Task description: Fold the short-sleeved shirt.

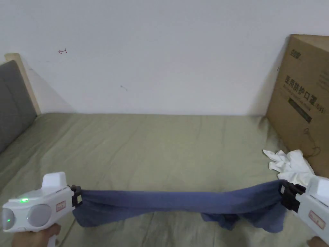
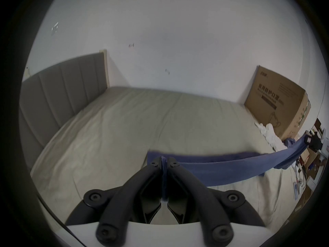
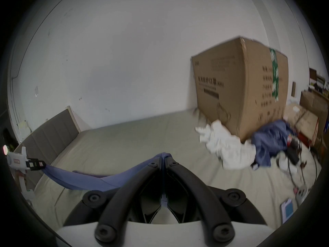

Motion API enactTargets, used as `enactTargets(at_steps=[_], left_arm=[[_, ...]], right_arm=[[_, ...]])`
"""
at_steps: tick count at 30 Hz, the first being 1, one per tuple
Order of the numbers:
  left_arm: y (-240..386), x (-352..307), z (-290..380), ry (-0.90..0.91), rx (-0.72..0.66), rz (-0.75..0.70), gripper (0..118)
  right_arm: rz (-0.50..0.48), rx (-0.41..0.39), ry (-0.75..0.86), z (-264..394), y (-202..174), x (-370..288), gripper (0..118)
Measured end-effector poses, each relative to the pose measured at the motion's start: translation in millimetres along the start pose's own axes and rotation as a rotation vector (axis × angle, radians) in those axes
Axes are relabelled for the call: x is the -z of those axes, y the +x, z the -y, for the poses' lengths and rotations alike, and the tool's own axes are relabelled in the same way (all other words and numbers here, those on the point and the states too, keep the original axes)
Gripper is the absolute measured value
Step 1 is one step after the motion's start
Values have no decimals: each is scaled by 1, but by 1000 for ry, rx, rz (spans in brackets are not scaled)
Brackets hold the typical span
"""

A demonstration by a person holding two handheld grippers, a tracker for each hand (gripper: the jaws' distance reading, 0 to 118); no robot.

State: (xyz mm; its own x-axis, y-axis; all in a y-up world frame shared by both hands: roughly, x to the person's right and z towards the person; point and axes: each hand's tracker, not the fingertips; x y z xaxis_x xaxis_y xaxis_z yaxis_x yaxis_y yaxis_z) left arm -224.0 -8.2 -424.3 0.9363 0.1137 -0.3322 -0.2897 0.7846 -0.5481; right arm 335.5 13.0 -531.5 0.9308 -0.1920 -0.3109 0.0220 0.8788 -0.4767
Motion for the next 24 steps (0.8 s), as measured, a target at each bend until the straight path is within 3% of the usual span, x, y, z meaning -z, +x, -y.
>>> enactTargets(at_steps=[11,17,24], left_arm=[[-43,-50,145,-201,-48,-64,2],[-59,-99,189,-226,-60,-80,2],[-64,-135,221,-245,-46,-89,2]], right_arm=[[-19,37,-256,142,11,-97,1],[-34,62,-310,177,14,-152,1],[-37,7,-370,199,8,-188,1]])
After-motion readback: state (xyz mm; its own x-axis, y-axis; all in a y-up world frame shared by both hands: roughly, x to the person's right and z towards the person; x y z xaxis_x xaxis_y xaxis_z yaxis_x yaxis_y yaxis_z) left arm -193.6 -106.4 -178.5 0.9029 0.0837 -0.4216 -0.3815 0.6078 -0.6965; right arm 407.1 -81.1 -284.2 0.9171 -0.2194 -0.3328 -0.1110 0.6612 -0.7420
